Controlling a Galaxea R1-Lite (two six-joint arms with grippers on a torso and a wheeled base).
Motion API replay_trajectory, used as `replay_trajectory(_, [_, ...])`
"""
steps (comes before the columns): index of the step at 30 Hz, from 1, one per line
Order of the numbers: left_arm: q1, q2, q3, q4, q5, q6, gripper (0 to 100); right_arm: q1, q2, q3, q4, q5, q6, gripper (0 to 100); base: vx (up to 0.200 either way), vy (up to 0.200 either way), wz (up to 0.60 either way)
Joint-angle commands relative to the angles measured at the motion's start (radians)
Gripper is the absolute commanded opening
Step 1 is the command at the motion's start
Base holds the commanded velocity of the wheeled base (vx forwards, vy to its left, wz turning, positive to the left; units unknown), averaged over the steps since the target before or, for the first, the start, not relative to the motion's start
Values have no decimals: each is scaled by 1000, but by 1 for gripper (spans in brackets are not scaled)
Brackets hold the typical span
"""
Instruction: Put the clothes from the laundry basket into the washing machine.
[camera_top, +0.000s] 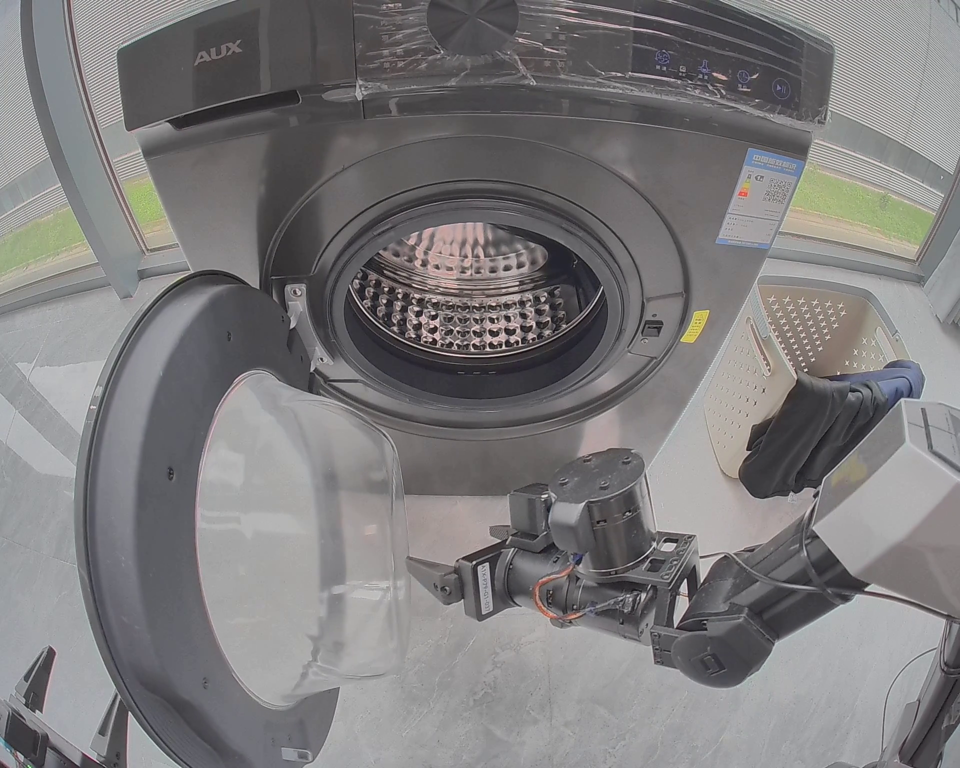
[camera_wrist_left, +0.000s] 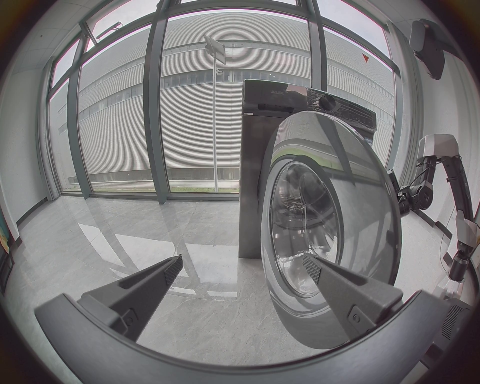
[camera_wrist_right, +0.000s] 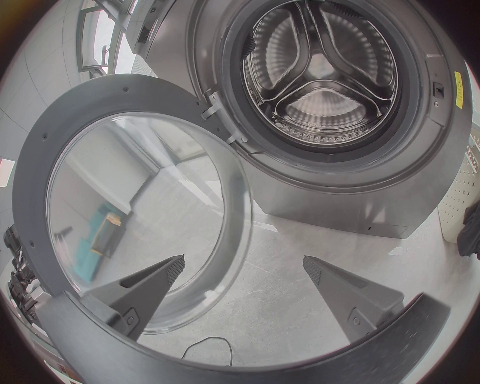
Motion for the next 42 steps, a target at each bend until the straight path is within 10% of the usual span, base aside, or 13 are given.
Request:
replay_trajectory(1, [0, -1, 15, 0, 0, -1, 100, -7, 5, -6, 0, 0, 0, 100, 0, 0, 0])
replay_trajectory(42, [0, -1, 15, 0, 0, -1, 100, 54, 295, -386, -109, -42, 3, 100, -44, 0, 0])
